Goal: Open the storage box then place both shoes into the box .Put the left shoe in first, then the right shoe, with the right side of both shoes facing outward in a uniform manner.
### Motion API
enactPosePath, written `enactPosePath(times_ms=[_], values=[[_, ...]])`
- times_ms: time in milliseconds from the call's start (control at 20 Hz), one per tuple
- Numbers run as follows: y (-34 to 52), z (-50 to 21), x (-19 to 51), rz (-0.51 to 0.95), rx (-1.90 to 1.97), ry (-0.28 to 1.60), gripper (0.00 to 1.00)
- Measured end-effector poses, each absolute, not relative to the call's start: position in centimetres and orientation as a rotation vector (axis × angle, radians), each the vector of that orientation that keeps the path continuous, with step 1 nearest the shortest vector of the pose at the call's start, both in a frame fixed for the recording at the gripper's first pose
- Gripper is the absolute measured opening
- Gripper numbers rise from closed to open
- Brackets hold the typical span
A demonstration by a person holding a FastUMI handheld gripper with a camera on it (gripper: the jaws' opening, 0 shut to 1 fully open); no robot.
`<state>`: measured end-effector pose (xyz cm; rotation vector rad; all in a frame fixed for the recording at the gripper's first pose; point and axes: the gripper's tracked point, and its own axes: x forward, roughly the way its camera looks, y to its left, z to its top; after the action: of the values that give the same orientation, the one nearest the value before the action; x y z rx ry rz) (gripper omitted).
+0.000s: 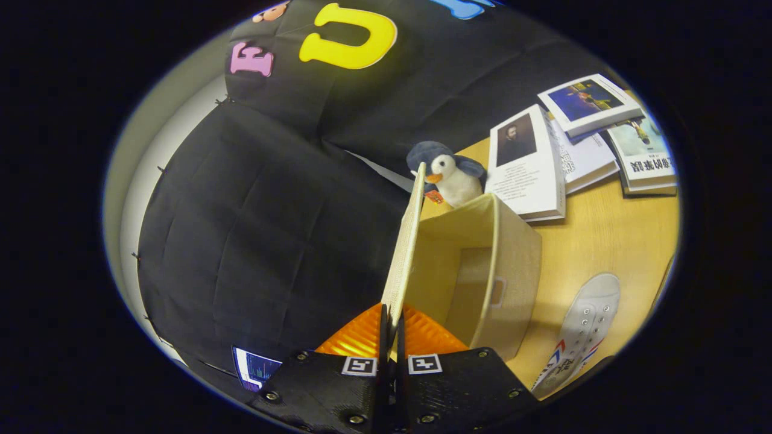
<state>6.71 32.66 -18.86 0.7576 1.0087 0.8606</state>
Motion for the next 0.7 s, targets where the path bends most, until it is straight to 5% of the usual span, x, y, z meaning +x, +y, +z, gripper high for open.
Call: enactPosePath(times_ms=[700], values=[[49.8,-12.1,5.8,1.059,0.761,0.990,0.05]])
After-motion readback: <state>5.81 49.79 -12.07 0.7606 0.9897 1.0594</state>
